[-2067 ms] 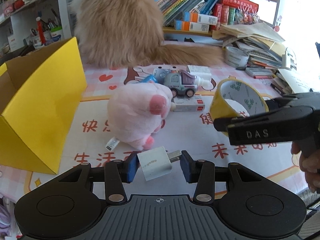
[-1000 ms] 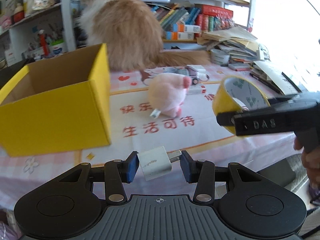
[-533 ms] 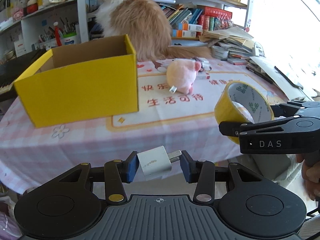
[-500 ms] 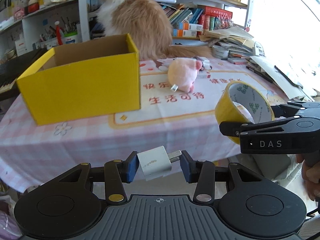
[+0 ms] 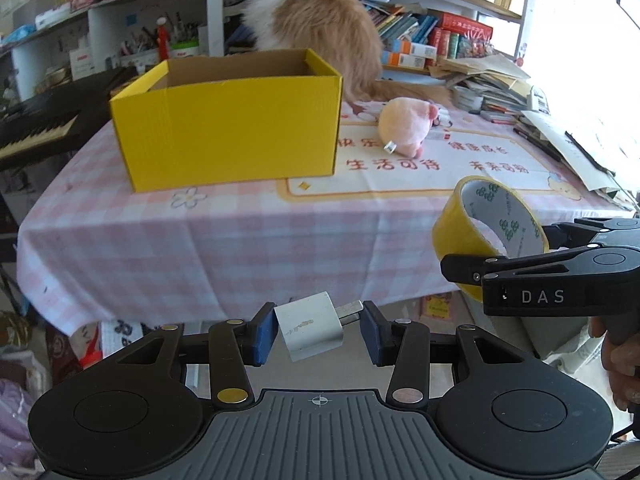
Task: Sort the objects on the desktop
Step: 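Lift the charger plug and tape roll with both tools toward the yellow box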
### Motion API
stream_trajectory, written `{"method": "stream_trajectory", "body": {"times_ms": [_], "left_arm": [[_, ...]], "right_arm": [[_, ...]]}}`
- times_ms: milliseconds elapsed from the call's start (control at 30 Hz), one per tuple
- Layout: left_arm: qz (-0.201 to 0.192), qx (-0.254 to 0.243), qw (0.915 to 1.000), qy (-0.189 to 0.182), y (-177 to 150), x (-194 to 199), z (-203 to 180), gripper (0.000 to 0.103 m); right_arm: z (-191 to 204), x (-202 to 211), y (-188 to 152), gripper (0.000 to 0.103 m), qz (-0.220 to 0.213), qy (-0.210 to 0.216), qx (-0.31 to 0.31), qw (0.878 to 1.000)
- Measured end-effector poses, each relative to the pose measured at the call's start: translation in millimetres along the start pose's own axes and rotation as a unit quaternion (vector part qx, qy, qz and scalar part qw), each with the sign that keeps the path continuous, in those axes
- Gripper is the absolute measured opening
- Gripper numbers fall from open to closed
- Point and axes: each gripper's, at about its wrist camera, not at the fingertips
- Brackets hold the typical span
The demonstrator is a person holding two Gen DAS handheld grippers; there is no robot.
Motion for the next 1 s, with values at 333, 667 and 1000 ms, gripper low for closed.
{"method": "stream_trajectory", "body": {"times_ms": [333, 667, 1000], "left_arm": [[-0.009, 0.004, 0.9999, 0.012, -7.7, 13.1, 9.2, 0.043], [-0.021, 0.021, 0.9991, 0.031, -8.7, 20.8, 19.3, 0.043], [-0.019, 0.029, 0.9989, 0.030, -10.4, 21.6, 24.6, 0.043]], "right_arm": [[17.1, 6.1, -3.0, 0.081, -0.002, 0.012, 0.007, 1.000], [31.7, 5.8, 4.0, 0.081, -0.012, 0.034, 0.029, 0.999], [40.7, 4.6, 4.3, 0.081, -0.008, 0.052, 0.046, 0.998]]}}
Point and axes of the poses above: each gripper's, at about its wrist camera, not at the fingertips, and x roughly against the way its jaws point, z to its left, y to its top, and after that the axes turned 14 degrees about -y, right-handed
